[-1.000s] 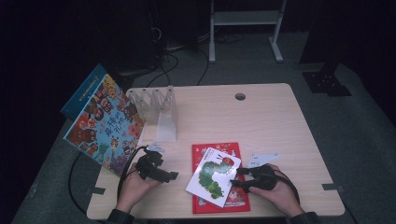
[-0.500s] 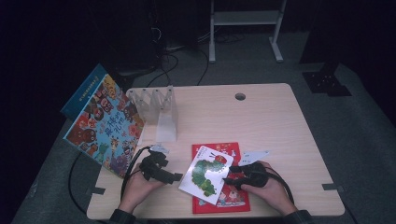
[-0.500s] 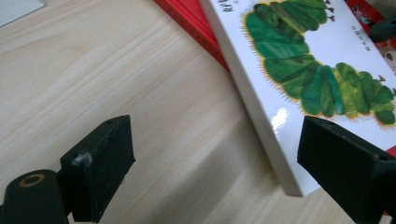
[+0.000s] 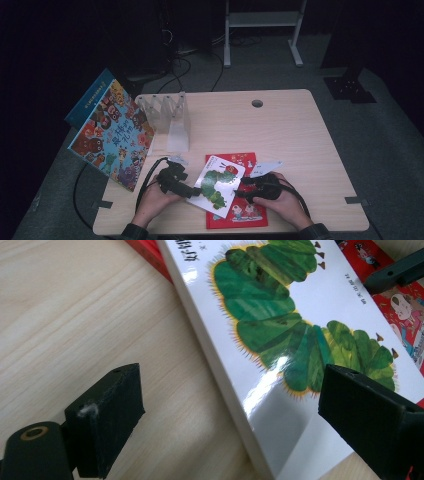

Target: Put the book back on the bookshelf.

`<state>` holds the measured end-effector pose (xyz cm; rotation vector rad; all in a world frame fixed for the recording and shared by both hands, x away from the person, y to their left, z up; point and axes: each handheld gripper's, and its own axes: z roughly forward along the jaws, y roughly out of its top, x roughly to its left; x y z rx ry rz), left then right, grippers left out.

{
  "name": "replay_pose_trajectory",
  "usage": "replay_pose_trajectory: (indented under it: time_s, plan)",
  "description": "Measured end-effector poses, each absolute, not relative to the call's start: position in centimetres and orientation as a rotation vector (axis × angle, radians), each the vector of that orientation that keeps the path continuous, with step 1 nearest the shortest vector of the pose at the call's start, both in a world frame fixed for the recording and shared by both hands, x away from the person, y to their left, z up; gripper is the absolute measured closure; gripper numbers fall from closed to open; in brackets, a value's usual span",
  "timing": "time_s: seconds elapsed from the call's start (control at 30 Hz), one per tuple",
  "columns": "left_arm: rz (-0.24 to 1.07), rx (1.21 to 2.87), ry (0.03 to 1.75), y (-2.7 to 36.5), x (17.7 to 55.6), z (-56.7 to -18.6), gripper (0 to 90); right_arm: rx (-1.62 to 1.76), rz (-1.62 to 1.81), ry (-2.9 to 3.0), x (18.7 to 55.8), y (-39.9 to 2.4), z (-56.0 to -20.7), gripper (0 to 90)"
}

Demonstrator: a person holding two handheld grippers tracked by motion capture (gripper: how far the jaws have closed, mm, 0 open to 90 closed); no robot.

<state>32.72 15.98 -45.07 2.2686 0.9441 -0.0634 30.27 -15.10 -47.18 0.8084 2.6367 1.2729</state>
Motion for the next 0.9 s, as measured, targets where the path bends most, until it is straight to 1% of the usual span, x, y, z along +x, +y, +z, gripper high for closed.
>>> replay_pose_trajectory:
  time_s: [0.2, 0.47, 0.77, 0.9]
  plan:
    - [-0.082, 2.279, 0.930, 15.4, 32.8, -45.3, 10.1, 0.799, 1.264, 2.642, 30.4, -14.5, -47.1, 44.2]
    - [-0.095, 2.301, 0.915, 14.8, 32.7, -45.6, 10.1, 0.794, 1.325, 2.597, 30.2, -14.7, -46.0, 47.4]
    - [-0.119, 2.298, 0.916, 14.6, 32.8, -45.8, 10.1, 0.744, 1.310, 2.627, 30.4, -13.4, -46.2, 49.6]
    - [-0.139, 2.289, 0.919, 14.5, 32.7, -45.9, 10.1, 0.725, 1.286, 2.622, 30.3, -13.3, -46.2, 52.1]
